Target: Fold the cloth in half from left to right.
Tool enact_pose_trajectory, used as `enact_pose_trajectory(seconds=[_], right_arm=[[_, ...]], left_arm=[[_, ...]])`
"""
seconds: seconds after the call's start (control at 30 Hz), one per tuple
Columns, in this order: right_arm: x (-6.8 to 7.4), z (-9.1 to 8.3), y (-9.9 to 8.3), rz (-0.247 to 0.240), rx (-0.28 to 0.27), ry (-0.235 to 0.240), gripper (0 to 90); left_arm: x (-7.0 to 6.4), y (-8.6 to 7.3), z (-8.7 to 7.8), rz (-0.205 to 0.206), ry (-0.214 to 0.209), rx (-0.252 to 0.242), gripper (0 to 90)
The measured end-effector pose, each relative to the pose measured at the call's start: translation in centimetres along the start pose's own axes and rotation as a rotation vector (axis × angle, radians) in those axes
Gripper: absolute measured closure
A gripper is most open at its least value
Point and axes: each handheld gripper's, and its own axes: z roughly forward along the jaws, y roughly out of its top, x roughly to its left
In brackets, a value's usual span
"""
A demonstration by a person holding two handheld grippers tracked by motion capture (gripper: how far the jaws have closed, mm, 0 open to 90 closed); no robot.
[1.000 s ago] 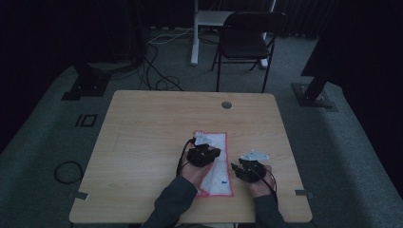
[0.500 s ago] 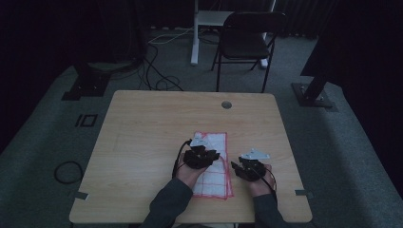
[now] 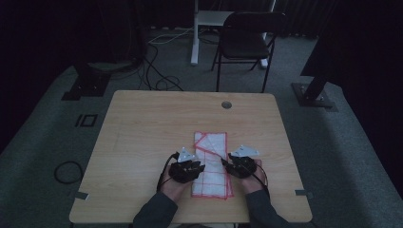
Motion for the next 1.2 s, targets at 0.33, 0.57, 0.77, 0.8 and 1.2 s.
enact_pose_trajectory(seconds=[0.33, 0.57, 0.77, 0.8, 1.2], right_arm=[[-0.1, 0.4, 1.0, 0.009, -0.024, 0.061, 63.1], [-0.6, 1.5, 1.5, -0.030, 0.029, 0.030, 88.6], [-1.3, 1.6, 2.7, -0.029, 0.015, 0.018, 88.8], [-1.4, 1.7, 2.8, -0.031, 0.014, 0.018, 88.8], [-1.7, 3.0, 3.7, -0.032, 0.027, 0.048, 63.9]], left_arm=[[0.7, -1.4, 0.6, -0.022, 0.006, 0.029, 72.1], [0.7, -1.9, 0.7, -0.022, 0.004, 0.049, 73.6], [0.6, -2.1, 0.5, -0.021, 0.003, 0.048, 73.8], [0.5, -2.1, 0.5, -0.021, 0.003, 0.047, 73.7], [0.5, -2.3, -0.1, -0.022, -0.012, 0.023, 71.9]])
